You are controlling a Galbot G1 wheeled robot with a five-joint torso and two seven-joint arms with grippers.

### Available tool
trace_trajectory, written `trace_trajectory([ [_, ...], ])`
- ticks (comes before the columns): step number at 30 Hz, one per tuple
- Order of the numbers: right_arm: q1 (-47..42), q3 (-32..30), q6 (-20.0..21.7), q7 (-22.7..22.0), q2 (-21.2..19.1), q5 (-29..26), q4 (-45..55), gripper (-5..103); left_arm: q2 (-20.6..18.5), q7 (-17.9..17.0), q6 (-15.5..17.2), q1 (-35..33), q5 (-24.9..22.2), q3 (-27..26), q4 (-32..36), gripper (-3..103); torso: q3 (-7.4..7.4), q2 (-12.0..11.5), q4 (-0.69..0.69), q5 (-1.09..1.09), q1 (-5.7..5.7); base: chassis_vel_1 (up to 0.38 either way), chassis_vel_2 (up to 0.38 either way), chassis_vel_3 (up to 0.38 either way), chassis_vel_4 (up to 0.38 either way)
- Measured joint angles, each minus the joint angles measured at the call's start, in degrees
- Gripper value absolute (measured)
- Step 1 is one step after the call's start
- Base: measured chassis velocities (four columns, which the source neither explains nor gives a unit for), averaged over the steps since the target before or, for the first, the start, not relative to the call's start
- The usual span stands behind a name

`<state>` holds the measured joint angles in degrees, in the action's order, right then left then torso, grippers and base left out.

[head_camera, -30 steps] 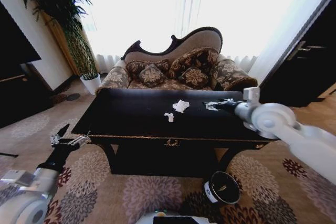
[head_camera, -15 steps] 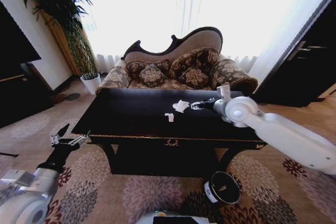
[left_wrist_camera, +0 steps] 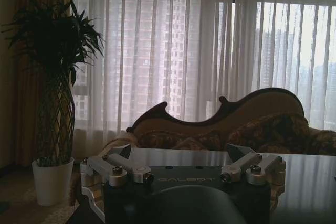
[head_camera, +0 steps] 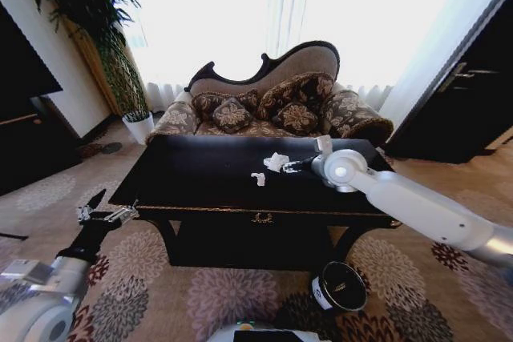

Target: Move to the front of the table and place the trash on the table into the trash bin.

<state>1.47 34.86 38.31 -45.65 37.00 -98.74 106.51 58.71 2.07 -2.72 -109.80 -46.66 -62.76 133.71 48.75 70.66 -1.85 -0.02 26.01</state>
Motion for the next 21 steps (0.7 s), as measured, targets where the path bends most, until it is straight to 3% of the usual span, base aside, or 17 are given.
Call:
trace_trajectory([
  [10,4.5,4.0,0.2,-4.8,3.9,-2.8,-1.7,100,0.0,0.0,0.0,0.0,0.0,0.0,0.0,100,0.00,0.0,-0.01,0.01,0.00,0.000,0.000,0.000,0.000],
  [14,7.2,6.0,0.3,-9.4,7.7,-5.3,-3.0,100,0.0,0.0,0.0,0.0,0.0,0.0,0.0,100,0.00,0.0,0.01,0.00,0.00,0.000,0.000,0.000,0.000],
  [21,8.8,7.1,0.5,-12.5,9.3,-7.3,-2.5,100,0.0,0.0,0.0,0.0,0.0,0.0,0.0,100,0.00,0.0,-0.01,0.00,0.00,0.000,0.000,0.000,0.000],
])
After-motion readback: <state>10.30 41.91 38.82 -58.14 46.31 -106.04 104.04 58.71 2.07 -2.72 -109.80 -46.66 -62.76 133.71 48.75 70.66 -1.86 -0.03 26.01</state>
